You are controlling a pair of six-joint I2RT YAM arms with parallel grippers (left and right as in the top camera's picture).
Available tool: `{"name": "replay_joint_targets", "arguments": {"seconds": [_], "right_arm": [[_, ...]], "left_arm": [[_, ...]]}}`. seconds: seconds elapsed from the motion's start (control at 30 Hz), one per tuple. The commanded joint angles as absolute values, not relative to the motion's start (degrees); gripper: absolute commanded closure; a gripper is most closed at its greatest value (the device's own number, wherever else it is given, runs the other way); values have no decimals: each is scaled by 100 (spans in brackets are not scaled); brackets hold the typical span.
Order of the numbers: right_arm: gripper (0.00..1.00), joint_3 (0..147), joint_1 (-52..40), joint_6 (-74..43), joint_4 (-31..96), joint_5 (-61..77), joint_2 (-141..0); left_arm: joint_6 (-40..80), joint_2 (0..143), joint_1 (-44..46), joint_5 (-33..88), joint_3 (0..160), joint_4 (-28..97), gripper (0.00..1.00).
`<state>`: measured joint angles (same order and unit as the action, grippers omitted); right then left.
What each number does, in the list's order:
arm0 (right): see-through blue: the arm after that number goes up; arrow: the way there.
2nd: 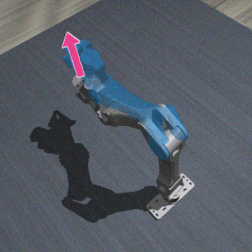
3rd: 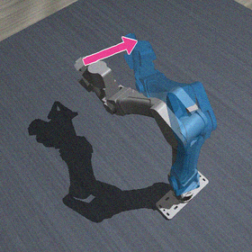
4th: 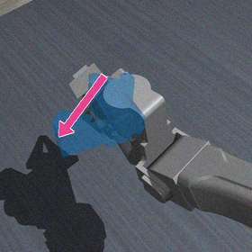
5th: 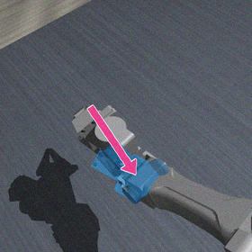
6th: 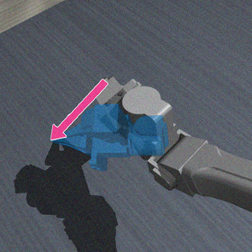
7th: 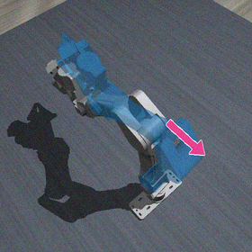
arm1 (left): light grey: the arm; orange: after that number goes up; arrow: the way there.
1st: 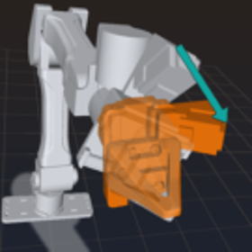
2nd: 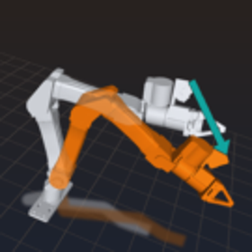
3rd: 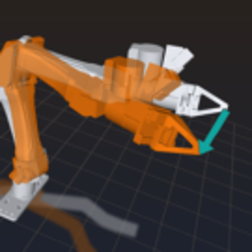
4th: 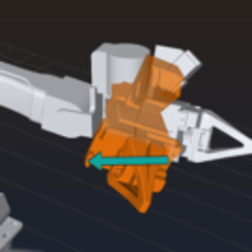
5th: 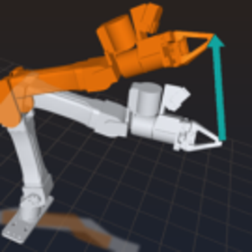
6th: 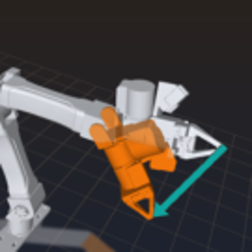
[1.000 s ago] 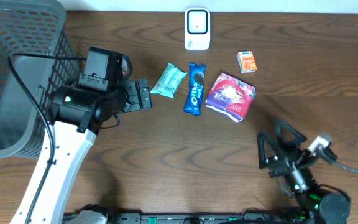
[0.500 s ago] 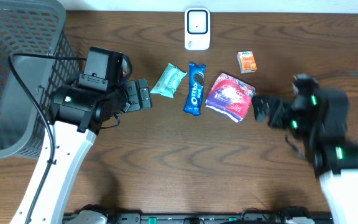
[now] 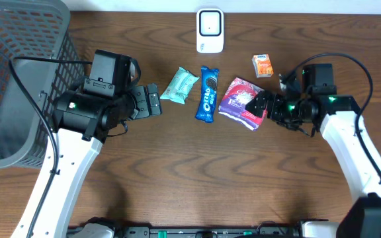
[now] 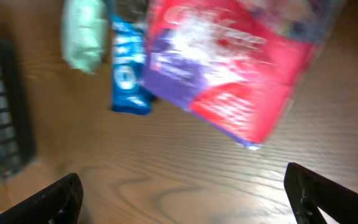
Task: Scan the item barcode
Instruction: 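Move the right gripper to the pink-purple bag and grasp it, then lift the pink-purple bag and carry it rightward with the right gripper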
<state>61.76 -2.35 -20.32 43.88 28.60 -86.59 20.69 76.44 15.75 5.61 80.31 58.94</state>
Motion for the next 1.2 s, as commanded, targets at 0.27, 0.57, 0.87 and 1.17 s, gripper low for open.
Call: {"name": "replay_joint_targets", "arguments": {"seconds": [0.27,0.57,0.87,1.17], "right_arm": [[1,6230,-121,-2246,4082,2093,-9161],[17,6230,-34,-2080,3649,2180,-9708],[39,6230,-36,-2115,3188,2687,-10475],[99,6233,-30,-1940,3159,2388,-10807]], "left_arm": [[1973,7684,1544,486,8047,5911,2],[1973,7684,1544,486,8047,5911,2],[1973,7684,1544,484,8047,5911,2],[1973,7684,1544,486,8047,5911,2]]}}
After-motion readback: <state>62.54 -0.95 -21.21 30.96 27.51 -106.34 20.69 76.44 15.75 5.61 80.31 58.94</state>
